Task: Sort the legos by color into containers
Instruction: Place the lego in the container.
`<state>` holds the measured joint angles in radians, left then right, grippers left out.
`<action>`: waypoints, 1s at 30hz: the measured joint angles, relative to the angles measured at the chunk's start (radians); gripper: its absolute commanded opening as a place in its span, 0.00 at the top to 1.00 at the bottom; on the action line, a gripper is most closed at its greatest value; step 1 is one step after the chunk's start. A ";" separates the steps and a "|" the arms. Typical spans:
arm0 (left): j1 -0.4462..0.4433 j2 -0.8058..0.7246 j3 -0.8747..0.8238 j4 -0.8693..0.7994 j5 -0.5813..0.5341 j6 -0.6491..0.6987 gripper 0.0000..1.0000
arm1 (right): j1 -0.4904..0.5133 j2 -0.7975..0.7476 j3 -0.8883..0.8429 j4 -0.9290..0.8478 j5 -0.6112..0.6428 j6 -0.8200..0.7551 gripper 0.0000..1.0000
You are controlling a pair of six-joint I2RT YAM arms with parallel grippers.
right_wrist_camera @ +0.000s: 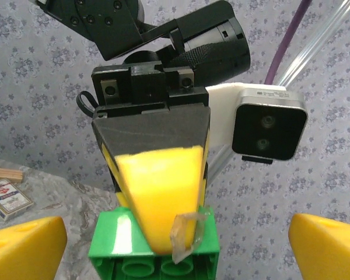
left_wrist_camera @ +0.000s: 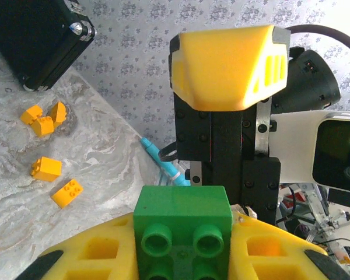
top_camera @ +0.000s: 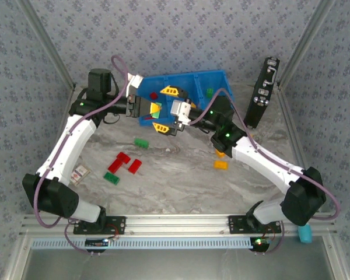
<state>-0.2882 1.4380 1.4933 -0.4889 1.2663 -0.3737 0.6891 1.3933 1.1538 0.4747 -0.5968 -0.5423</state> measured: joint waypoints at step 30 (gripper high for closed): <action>0.000 -0.016 -0.025 0.098 -0.051 -0.103 0.77 | -0.024 0.068 0.063 -0.075 -0.062 -0.049 0.53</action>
<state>-0.2882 1.4216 1.4685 -0.3904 1.2152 -0.4770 0.6655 1.4609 1.2163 0.3996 -0.6586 -0.5915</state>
